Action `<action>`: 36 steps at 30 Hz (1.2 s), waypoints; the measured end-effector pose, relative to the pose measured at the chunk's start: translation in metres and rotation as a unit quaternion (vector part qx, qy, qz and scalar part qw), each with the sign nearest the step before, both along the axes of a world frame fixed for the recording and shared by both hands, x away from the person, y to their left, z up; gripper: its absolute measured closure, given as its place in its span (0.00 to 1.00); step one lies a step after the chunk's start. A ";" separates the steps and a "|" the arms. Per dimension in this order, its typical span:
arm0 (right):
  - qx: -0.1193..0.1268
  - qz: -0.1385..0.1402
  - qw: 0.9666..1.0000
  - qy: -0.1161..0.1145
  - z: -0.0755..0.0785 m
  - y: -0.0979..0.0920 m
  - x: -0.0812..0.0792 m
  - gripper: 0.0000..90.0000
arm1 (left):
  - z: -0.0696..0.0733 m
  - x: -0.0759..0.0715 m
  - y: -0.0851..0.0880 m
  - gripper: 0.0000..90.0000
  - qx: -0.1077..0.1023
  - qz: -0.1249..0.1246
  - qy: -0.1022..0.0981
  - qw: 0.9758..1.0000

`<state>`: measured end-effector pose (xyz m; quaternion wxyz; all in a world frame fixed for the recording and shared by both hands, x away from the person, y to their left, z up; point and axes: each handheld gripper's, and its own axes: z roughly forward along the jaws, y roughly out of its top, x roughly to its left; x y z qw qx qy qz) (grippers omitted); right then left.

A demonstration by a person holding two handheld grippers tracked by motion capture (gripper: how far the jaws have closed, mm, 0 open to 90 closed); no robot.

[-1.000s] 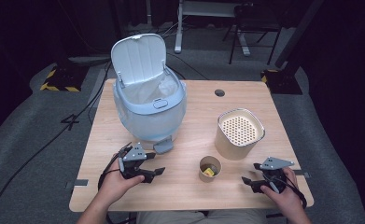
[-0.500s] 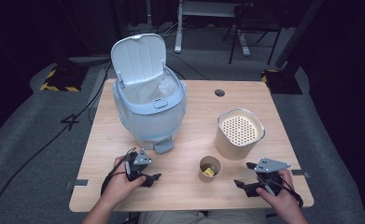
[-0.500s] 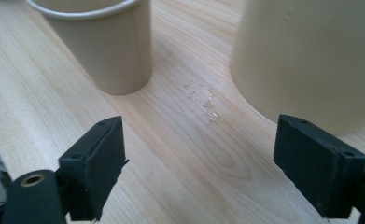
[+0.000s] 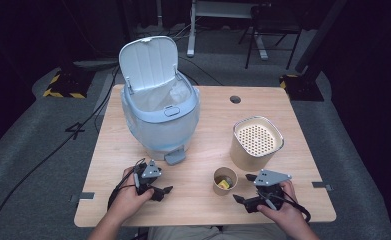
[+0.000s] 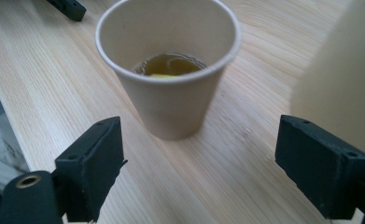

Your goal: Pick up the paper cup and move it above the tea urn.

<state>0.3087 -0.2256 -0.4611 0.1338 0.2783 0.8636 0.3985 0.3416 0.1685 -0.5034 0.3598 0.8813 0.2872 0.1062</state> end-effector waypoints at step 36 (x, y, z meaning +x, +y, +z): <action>0.071 0.015 0.997 -0.031 -0.029 0.043 0.015 0.32 | 0.000 0.000 0.000 0.22 0.000 -0.002 0.001 1.000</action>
